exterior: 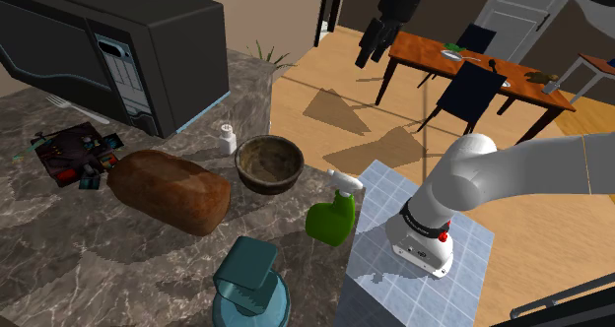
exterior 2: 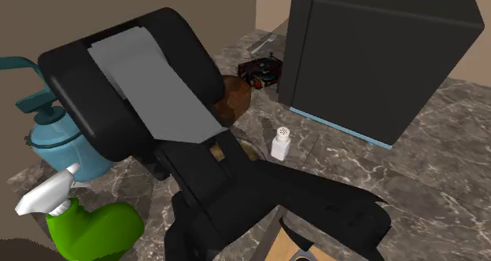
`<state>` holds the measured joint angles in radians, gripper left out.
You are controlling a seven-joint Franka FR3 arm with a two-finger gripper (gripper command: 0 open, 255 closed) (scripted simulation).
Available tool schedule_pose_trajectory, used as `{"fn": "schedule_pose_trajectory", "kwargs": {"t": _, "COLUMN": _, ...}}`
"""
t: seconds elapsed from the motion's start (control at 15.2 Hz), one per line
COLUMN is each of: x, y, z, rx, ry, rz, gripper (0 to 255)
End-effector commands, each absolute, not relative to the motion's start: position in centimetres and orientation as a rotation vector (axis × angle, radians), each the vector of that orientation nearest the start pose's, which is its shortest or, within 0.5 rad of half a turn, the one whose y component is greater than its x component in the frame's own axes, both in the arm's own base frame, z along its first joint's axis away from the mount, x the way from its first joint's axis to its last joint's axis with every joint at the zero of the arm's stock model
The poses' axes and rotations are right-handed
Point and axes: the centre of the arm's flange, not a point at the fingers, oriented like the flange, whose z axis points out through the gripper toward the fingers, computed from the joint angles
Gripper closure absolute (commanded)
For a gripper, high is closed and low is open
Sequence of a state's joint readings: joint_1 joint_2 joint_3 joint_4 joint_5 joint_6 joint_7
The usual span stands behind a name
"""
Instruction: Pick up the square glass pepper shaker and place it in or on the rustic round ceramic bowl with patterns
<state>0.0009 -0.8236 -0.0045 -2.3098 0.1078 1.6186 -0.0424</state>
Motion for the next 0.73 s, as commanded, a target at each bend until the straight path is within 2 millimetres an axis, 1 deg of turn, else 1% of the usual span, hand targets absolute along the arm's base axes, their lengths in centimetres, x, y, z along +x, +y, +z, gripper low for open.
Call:
{"fn": "schedule_pose_trajectory", "kwargs": {"t": 0.0, "x": 30.1, "y": 0.9, "z": 62.9, "rx": -3.026, "ry": -0.064, "rz": -0.204, "gripper": 0}}
{"fn": "schedule_pose_trajectory", "kwargs": {"t": 0.66, "x": 36.7, "y": 7.3, "z": 54.0, "rx": -2.996, "ry": -0.058, "rz": -0.261, "gripper": 0}}
